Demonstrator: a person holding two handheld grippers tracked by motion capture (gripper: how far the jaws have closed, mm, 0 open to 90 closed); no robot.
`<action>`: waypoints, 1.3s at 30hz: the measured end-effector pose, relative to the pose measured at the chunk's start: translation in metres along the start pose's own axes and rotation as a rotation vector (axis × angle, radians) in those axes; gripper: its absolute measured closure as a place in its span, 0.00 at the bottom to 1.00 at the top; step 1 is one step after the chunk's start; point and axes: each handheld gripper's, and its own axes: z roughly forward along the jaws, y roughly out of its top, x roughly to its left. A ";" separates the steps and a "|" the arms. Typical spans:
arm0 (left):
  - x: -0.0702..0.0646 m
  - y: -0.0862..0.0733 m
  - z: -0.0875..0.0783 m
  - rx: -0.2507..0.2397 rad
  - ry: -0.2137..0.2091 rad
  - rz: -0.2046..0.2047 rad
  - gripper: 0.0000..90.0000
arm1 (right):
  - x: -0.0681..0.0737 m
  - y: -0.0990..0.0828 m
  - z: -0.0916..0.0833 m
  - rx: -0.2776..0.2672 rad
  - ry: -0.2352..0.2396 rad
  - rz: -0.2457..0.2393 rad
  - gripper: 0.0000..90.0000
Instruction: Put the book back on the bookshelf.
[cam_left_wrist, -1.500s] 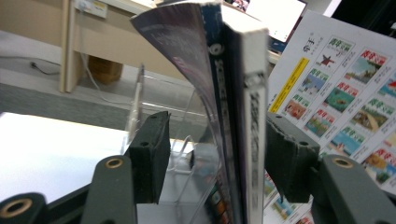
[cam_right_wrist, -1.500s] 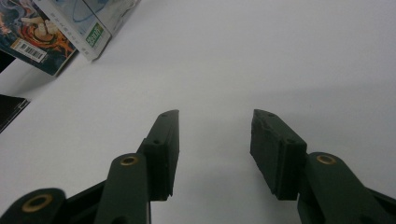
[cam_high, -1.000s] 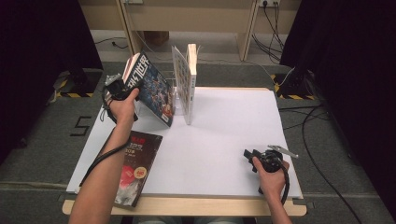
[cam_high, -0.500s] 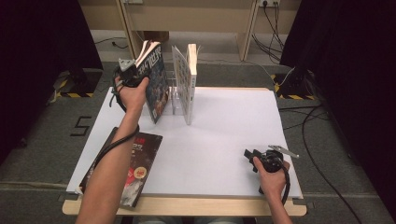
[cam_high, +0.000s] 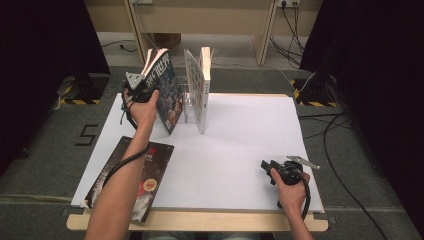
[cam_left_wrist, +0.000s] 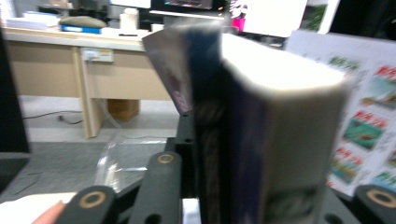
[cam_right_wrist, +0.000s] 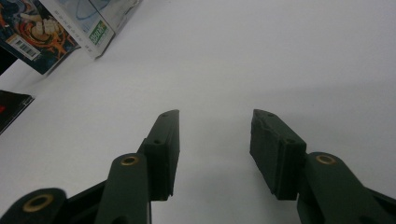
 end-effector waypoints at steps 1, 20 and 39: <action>0.004 -0.001 -0.001 0.004 -0.010 -0.010 0.77 | 0.000 0.000 0.000 -0.001 -0.001 0.002 0.59; 0.026 0.002 -0.026 0.064 -0.052 -0.112 0.41 | 0.007 0.001 -0.001 -0.008 0.001 -0.017 0.59; 0.045 -0.011 -0.076 0.124 -0.126 -0.062 0.33 | 0.036 0.010 0.009 0.022 0.029 -0.086 0.59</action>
